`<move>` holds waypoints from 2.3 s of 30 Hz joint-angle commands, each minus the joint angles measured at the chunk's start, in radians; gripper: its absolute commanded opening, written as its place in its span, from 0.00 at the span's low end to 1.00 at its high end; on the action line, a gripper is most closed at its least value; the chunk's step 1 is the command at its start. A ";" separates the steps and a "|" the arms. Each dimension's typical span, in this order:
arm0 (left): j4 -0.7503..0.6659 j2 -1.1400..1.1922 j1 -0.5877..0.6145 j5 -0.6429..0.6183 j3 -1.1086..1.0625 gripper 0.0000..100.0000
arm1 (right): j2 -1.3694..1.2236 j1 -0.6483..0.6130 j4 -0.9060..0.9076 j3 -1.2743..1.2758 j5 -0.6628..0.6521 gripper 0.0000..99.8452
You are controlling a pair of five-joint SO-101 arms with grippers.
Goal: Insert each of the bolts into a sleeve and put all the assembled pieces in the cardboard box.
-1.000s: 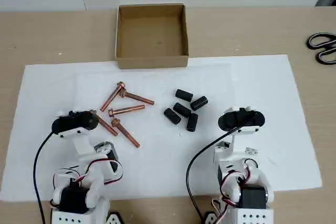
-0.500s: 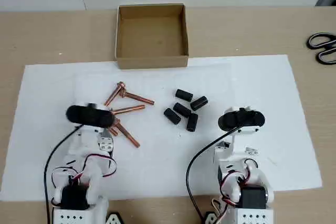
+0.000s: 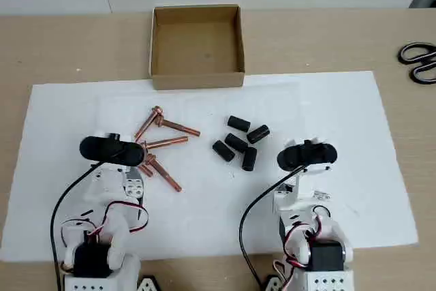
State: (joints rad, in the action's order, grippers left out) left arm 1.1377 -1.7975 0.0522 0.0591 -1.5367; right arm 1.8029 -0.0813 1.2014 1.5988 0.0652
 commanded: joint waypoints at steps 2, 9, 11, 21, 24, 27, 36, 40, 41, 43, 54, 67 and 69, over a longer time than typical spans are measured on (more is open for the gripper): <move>0.043 0.025 0.054 -0.006 0.145 0.01 | 0.005 0.070 -0.022 -0.127 0.078 0.00; 0.097 0.296 0.166 0.015 0.378 0.01 | 0.005 0.067 0.030 -0.236 0.078 0.00; 0.087 0.381 0.166 0.014 0.456 0.01 | 0.004 0.071 0.035 -0.275 0.077 0.00; 0.207 0.756 0.172 -0.115 0.869 0.01 | -0.122 0.188 0.041 -0.445 -0.167 0.00; 0.301 0.868 0.172 -0.115 0.993 0.01 | -0.328 0.188 0.110 -0.618 -0.126 0.00; 0.376 0.971 0.172 -0.114 1.093 0.01 | -0.601 0.177 0.191 -0.819 -0.046 0.00; 0.499 1.151 0.160 -0.080 1.208 0.01 | -1.170 0.116 0.490 -1.346 -0.055 0.00; 0.542 1.177 0.095 -0.006 1.211 0.01 | -1.250 0.047 0.493 -1.356 -0.219 0.00; 0.548 1.180 0.078 0.003 1.211 0.01 | -1.254 0.033 0.493 -1.358 -0.267 0.00; 0.551 1.185 0.058 0.018 1.211 0.01 | -1.256 -0.001 0.490 -1.358 -0.361 0.00; 0.545 1.186 0.075 0.034 1.167 0.01 | -1.583 -0.081 0.450 -1.323 -0.319 0.00; 0.545 1.186 0.097 0.028 1.153 0.01 | -1.813 -0.182 0.404 -1.502 -0.035 0.00; 0.548 1.186 0.097 0.028 1.153 0.01 | -1.813 -0.222 0.400 -1.519 0.034 0.00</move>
State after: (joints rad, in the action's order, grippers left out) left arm 1.6809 -0.6114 0.1458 0.0852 -0.3874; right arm -0.0138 -0.2608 1.6126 0.1366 0.0161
